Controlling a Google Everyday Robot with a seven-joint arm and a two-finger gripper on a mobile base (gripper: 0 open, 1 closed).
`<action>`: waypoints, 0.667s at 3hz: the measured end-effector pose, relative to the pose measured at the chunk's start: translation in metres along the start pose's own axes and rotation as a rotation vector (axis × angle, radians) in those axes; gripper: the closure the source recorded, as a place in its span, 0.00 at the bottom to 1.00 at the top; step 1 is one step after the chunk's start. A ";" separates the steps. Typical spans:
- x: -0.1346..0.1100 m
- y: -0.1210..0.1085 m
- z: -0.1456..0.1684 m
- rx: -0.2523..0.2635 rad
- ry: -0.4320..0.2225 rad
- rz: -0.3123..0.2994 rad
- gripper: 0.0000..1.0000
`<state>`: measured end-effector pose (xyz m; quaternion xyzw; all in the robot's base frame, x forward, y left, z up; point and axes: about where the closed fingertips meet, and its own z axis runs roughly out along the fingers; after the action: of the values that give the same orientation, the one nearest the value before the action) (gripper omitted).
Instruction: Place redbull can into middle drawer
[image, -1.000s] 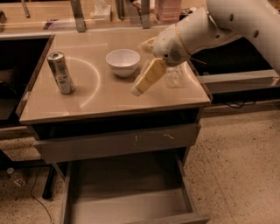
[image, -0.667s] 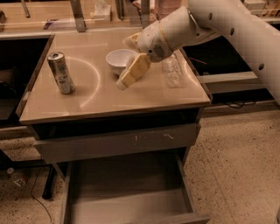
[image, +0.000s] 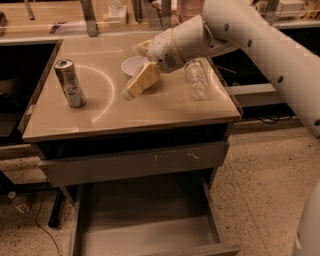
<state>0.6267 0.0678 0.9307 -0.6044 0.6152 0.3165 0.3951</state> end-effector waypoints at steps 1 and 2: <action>-0.002 -0.028 0.039 0.009 -0.026 0.057 0.00; -0.002 -0.049 0.071 0.006 -0.007 0.091 0.00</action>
Offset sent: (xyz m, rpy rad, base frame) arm 0.0921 0.0918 -0.0456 -0.0247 0.1083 -0.0733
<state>0.6828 0.1270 0.9018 -0.5733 0.6417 0.3345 0.3842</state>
